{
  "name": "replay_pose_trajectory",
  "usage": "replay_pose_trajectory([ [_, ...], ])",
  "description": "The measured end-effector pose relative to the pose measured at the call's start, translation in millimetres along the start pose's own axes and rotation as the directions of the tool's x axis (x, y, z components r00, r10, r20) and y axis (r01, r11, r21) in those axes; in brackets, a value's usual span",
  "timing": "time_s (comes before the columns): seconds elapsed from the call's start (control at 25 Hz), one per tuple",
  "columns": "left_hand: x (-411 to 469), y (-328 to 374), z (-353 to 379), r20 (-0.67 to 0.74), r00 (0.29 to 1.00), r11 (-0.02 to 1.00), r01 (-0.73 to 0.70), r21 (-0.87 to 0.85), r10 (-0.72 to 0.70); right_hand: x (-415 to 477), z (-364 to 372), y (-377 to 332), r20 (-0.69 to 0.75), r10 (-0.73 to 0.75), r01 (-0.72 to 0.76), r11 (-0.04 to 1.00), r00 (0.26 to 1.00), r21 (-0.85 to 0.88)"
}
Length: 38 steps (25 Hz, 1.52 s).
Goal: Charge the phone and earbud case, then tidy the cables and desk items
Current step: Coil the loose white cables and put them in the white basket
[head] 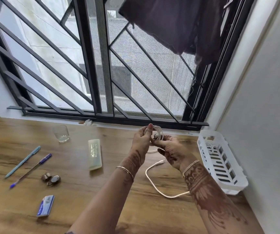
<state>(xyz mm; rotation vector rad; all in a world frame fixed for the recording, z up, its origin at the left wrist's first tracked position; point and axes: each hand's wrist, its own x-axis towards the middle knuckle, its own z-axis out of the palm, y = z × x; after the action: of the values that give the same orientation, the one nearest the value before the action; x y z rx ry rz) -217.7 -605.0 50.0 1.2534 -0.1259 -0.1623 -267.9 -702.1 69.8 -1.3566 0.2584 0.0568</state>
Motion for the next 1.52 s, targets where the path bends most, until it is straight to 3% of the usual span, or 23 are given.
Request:
replay_pose_trajectory([
  [0.2, -2, 0, -1, 0.047, 0.999, 0.995, -0.012, 0.103, 0.008, 5, -6, 4, -0.088, -0.031, 0.041, 0.993, 0.996, 0.114],
  [0.44, -1, -14, 5, 0.173, 0.985, 0.994, -0.018, 0.106, -0.001, 1, -28, 6, -0.276, -0.189, 0.159, 0.979, 0.942, -0.128],
  [0.56, -2, -23, 25, 0.122, 0.993, 0.976, -0.022, 0.218, -0.005, 0, -48, 8, -0.395, -0.257, 0.195, 0.962, 0.882, -0.190],
  [0.72, 0, -36, 52, 0.106, 0.994, 0.933, -0.023, 0.359, -0.016, -8, -83, 11, -0.478, -0.376, 0.127, 0.871, 0.794, -0.474],
  [0.92, -2, -44, 98, 0.161, 0.980, 0.928, 0.047, 0.369, -0.114, -24, -139, -8, -0.471, -0.325, -0.030, 0.798, 0.820, -0.603],
  [1.04, -1, -46, 127, 0.198, 0.962, 0.933, 0.114, 0.342, -0.190, -31, -169, -20, -0.466, -0.302, -0.053, 0.793, 0.832, -0.607],
  [1.24, 6, -58, 167, 0.249, 0.920, 0.923, 0.215, 0.320, -0.301, -32, -198, -32, -0.438, -0.507, -0.186, 0.471, 0.742, -0.862],
  [1.52, 28, -99, 172, 0.170, 0.942, 0.770, 0.123, 0.626, -0.288, -13, -214, -16, -0.307, -0.549, -0.258, 0.167, 0.777, -0.952],
])
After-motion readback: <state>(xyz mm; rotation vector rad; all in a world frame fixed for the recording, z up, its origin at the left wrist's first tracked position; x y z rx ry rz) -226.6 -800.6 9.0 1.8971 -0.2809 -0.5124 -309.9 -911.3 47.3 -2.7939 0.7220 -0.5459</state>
